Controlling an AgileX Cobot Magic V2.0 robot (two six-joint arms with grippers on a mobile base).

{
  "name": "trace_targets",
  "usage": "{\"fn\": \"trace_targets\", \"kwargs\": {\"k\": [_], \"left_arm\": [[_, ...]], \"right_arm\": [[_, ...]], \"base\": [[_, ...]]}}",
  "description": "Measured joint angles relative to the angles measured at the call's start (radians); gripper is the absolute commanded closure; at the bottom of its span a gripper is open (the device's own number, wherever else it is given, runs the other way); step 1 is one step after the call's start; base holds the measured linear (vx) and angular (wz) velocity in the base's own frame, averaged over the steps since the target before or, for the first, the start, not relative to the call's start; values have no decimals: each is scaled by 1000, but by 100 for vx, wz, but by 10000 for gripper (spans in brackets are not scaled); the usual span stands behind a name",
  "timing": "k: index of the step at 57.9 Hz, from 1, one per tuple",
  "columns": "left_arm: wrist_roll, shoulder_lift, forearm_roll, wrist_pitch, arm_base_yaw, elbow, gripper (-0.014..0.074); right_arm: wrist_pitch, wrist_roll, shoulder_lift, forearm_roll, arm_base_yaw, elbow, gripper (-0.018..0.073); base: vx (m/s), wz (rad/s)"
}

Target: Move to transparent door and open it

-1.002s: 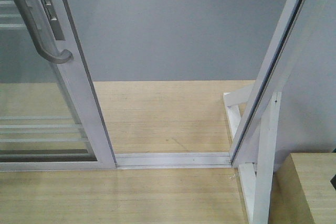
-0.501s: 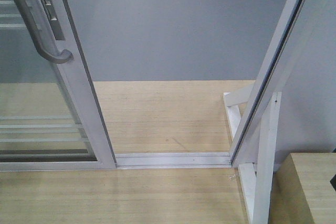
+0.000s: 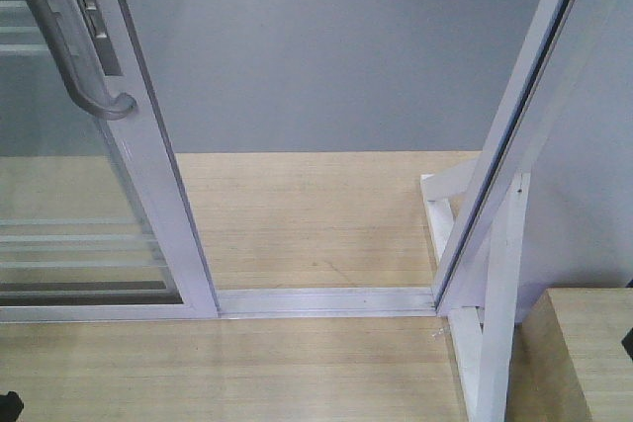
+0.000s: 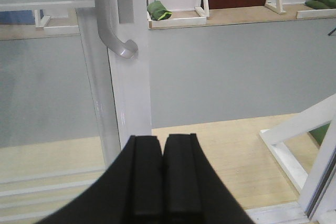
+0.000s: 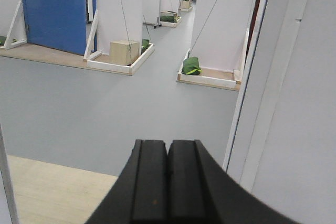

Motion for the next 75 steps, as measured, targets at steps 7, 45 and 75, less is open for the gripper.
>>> {"fn": "trace_targets", "kwargs": {"k": [7,45,75], "left_arm": [[0,0,1,7,0,0,596],[1,0,1,19,0,2,596],[1,0,1,19,0,2,596]], "right_arm": [[1,0,0,0,0,0,562],[10,0,0,1,0,0,562],[-109,-175,-85,211,0,227,562]], "base": [[0,0],[0,0],[0,0]]}}
